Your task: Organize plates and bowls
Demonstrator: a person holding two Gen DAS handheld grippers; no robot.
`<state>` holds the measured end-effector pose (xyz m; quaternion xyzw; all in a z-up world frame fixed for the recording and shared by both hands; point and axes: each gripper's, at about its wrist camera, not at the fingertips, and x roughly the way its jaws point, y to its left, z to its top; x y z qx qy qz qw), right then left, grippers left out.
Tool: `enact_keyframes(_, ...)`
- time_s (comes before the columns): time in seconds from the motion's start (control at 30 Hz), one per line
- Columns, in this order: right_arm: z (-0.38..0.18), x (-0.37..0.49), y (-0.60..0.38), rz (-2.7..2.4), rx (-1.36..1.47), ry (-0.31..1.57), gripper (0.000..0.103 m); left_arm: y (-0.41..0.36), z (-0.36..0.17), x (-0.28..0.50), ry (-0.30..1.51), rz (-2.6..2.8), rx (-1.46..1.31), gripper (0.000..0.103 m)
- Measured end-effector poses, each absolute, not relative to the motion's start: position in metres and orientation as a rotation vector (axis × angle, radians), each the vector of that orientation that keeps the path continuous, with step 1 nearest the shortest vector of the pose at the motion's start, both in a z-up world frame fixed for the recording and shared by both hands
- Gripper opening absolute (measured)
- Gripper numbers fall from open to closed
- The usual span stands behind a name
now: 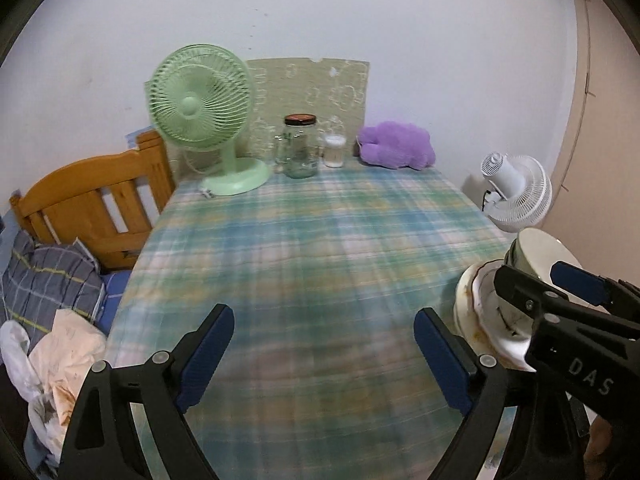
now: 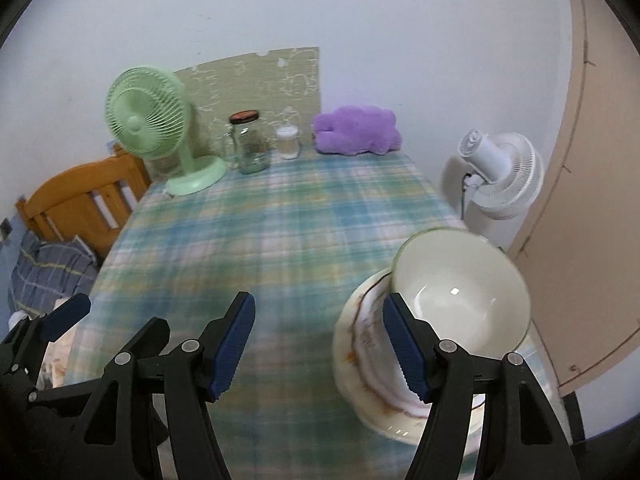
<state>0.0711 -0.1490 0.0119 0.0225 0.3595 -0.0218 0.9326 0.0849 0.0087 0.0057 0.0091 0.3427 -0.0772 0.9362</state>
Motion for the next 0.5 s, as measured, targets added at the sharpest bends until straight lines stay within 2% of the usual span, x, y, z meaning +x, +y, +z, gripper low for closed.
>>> enact_keyframes(0.1, 0.005, 0.057, -0.143, -0.043, 0.027, 0.707, 0.079, 0.018, -0.002, 0.071, 0.693, -0.129, 0.01, 0.093)
enact_keyframes(0.5, -0.023, -0.003, -0.139, -0.027, 0.023, 0.644, 0.084, 0.032, -0.026, 0.007, 0.646, -0.08, 0.003, 0.099)
